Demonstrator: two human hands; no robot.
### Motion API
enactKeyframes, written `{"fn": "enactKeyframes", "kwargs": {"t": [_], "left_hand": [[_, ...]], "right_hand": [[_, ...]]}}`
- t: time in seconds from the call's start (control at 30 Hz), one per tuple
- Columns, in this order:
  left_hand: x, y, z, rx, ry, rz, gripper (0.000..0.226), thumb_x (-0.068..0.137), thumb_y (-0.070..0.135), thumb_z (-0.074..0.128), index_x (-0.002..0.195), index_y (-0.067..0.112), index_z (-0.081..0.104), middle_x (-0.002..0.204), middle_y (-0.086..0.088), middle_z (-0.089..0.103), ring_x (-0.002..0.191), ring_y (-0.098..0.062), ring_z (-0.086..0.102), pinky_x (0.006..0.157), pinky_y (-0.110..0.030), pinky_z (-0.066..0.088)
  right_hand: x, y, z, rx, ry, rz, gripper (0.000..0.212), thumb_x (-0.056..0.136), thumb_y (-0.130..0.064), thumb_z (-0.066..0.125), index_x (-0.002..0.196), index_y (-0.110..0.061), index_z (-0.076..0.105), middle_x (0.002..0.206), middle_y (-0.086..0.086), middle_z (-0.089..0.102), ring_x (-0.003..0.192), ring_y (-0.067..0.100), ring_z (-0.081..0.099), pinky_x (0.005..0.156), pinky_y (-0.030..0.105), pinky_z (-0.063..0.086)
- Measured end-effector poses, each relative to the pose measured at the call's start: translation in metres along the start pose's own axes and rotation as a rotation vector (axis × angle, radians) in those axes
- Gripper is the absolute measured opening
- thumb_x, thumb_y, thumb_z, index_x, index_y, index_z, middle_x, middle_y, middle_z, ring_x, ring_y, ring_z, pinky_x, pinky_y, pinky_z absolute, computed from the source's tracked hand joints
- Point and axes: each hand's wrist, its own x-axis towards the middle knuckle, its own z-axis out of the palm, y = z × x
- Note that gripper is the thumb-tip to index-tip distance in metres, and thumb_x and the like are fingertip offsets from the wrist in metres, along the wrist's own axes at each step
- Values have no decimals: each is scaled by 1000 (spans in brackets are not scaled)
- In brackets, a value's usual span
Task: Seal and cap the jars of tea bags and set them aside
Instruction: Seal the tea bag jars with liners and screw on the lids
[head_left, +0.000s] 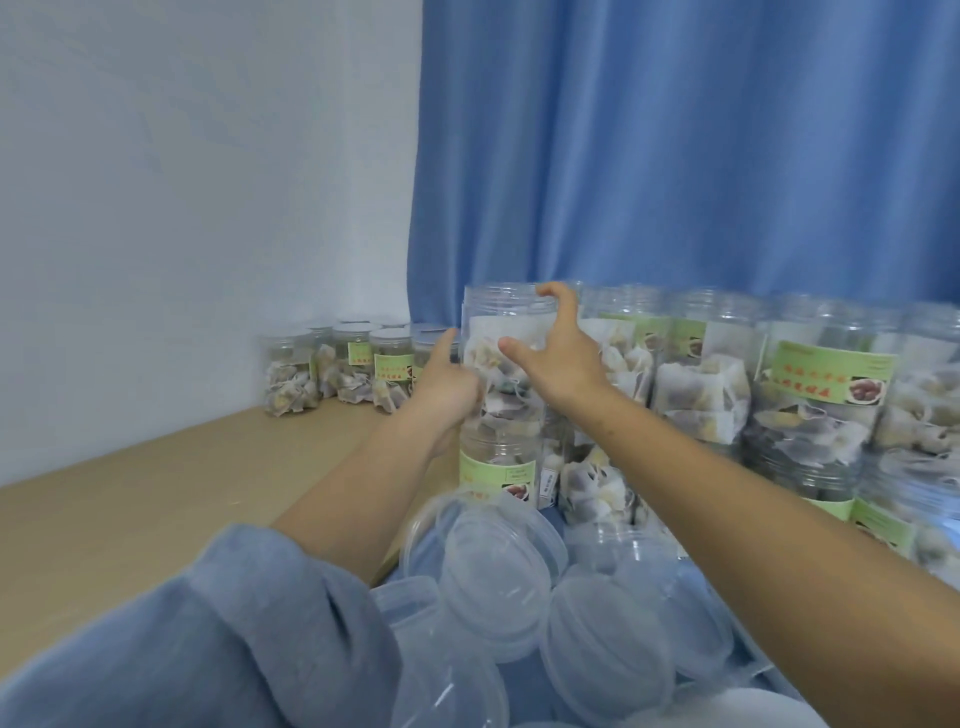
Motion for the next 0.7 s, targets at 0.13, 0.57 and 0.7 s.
{"fn": "enactKeyframes", "kwargs": {"t": [0.13,0.57,0.7], "left_hand": [[-18,18,4,7,11,60,79,78,-15,42,141,31,32,86,-4,61,65,-18,52,58,-28,40],[-135,57,57,137,-53,108,68,88,-3,45,146,27,28,140,-12,47,121,-32,53,101,-46,45],[-168,54,87,218,-125,109,67,91,1,42,149,28,21,142,-15,44,123,-35,50,100,-45,46]], "right_hand": [[-11,-11,-21,-16,21,-48,53,85,-32,65,123,-29,29,63,1,45,55,16,46,53,30,34],[-106,-30,-143,-104,22,-37,54,84,-34,65,124,-30,29,60,-2,43,51,15,42,50,28,32],[-140,-15,-178,-134,25,-35,54,83,-33,66,124,-29,30,61,1,42,52,16,43,50,28,32]]}}
